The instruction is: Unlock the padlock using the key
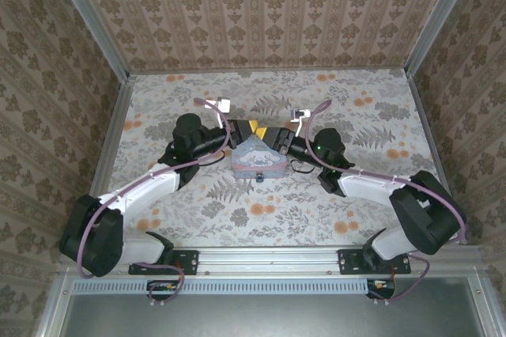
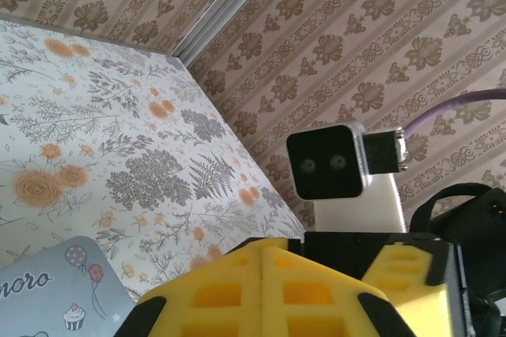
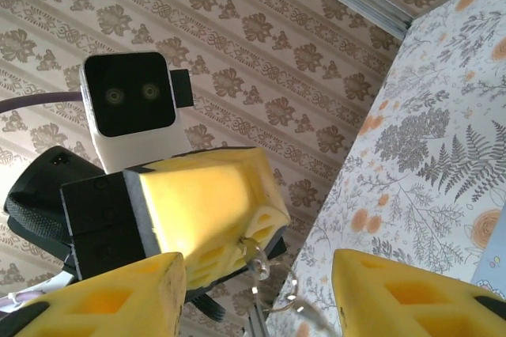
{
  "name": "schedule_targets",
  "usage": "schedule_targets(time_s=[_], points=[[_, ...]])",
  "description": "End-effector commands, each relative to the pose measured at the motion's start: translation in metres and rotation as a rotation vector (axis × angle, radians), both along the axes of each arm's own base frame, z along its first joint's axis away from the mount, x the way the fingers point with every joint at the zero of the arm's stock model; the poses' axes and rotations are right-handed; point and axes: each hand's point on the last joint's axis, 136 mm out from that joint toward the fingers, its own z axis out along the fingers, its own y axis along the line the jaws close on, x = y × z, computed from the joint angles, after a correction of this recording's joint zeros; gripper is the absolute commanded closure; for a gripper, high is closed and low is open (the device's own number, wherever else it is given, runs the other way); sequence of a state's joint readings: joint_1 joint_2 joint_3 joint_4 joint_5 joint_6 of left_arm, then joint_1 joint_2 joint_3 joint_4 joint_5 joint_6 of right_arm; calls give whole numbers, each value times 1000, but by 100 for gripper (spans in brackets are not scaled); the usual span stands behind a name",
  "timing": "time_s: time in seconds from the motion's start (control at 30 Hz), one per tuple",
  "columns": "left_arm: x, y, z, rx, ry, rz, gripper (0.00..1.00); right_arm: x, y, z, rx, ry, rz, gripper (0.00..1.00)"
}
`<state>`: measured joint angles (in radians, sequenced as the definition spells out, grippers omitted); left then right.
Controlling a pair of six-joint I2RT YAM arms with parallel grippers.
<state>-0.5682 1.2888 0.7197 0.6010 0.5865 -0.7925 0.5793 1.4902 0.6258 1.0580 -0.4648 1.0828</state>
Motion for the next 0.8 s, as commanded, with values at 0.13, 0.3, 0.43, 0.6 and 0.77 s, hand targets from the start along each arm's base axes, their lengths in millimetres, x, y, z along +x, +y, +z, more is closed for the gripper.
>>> schedule_targets(time_s=[0.13,0.3,0.43,0.6,0.77], points=[[-2,1,11,-48,-23,9,100,0,8,16,72,-56,31,56],[-1,0,8,-52,-16,11,100,0,11,13,75,-55,37,60],[0,-2,6,-55,-12,7,100,-1,13,16,83,-59,44,63],[-1,-5,4,-56,-8,1,100,-1,14,19,87,-60,46,66],[-2,-7,3,-55,-4,0,100,-1,15,20,83,-56,45,71]])
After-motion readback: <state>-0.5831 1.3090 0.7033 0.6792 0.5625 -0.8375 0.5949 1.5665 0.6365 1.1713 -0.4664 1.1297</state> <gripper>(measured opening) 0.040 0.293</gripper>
